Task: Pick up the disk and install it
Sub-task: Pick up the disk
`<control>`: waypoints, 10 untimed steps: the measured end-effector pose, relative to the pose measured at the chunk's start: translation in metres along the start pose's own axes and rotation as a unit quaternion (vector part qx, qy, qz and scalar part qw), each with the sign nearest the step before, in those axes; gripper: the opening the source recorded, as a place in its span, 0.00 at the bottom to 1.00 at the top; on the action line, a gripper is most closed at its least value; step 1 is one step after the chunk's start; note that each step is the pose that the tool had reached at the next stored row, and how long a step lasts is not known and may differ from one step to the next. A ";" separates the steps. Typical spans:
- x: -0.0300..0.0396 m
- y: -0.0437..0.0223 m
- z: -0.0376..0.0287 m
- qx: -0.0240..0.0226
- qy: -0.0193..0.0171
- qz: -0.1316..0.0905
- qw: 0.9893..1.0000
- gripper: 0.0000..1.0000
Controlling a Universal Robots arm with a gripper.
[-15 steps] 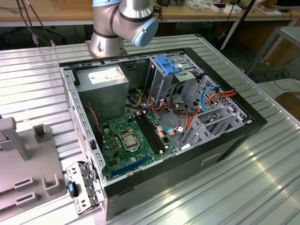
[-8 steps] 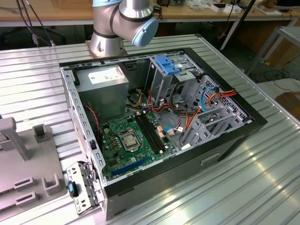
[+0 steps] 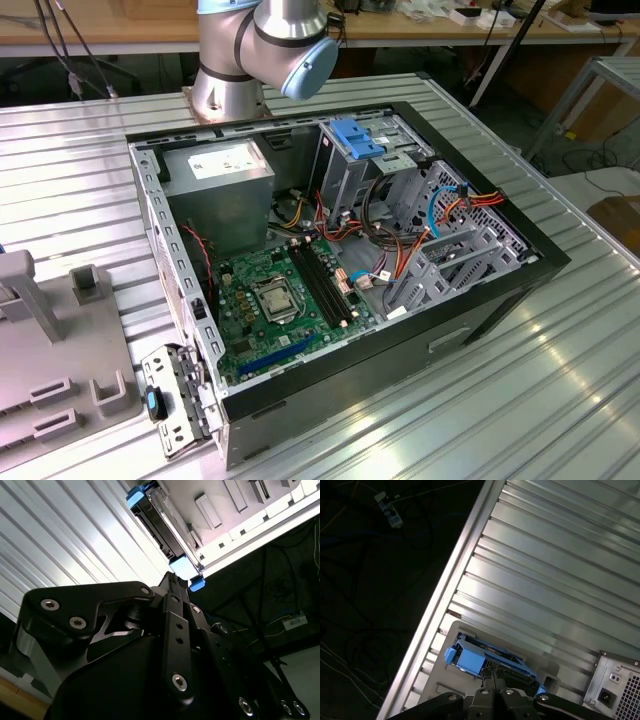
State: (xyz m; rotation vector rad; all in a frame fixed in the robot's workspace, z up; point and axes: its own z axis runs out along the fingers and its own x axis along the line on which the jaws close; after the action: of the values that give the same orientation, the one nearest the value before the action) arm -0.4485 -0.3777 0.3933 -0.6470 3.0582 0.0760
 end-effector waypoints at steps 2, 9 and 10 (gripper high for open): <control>0.0000 0.0000 0.0000 0.000 0.000 -0.004 1.000 0.11; 0.0000 0.0000 0.0000 0.000 0.001 -0.017 1.000 0.11; 0.0000 0.0000 0.0000 0.000 0.001 -0.020 1.000 0.11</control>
State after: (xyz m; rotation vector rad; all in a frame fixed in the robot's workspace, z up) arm -0.4485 -0.3777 0.3933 -0.7071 3.0459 0.0764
